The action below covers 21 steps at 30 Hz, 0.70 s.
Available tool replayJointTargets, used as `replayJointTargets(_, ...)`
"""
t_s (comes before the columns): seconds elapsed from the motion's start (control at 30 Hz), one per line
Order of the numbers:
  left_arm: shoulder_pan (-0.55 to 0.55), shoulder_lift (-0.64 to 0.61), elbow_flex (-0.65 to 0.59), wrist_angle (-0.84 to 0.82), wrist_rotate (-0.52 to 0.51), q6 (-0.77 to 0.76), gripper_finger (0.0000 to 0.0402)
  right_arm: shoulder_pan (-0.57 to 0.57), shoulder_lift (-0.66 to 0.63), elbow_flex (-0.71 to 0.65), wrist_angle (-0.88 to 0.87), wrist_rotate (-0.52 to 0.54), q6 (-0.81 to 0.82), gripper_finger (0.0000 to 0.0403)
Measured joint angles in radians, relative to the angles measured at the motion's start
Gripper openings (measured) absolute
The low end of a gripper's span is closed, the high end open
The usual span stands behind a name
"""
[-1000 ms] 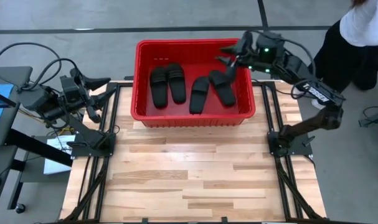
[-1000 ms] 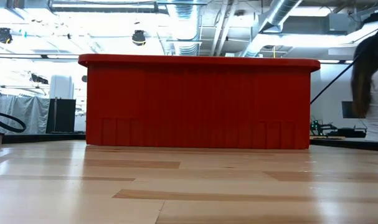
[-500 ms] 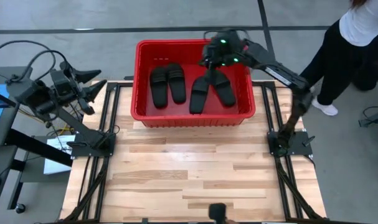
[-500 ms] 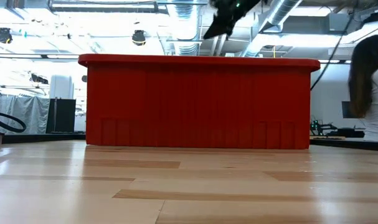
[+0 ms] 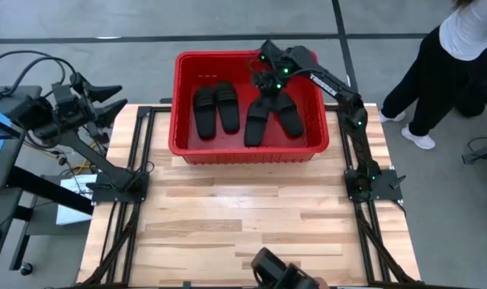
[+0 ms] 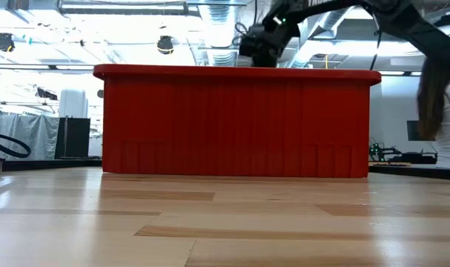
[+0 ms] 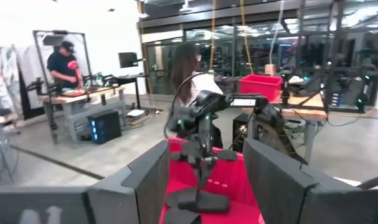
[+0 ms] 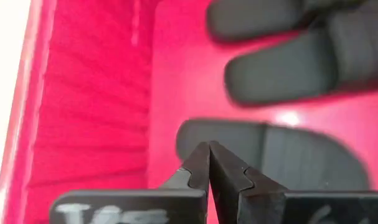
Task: Pick and place slides into bin
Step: Adjust the black slide in the red bin
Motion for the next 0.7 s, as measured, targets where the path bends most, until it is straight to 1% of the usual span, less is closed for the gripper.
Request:
replayJointTargets(0.13, 0.000, -0.006, 0.000, -0.001, 0.014, 0.041, 0.0196, 0.007, 0.049, 0.001, -0.095, 0.020, -0.016, 0.0000)
replayJointTargets(0.27, 0.000, -0.009, 0.000, -0.001, 0.014, 0.073, 0.0196, 0.025, 0.074, 0.000, -0.099, 0.042, -0.016, 0.0000)
replayJointTargets(0.47, 0.000, -0.009, 0.000, -0.012, 0.014, 0.078, 0.0196, 0.065, 0.086, -0.004, -0.076, 0.129, -0.009, 0.0000)
replayJointTargets(0.57, 0.000, -0.009, 0.000, -0.012, 0.014, 0.078, 0.0196, 0.087, 0.086, -0.005, -0.063, 0.214, 0.010, 0.0000)
replayJointTargets(0.7, 0.000, -0.009, 0.000, -0.012, 0.014, 0.078, 0.0196, 0.117, 0.100, -0.004, -0.051, 0.392, 0.043, 0.0000)
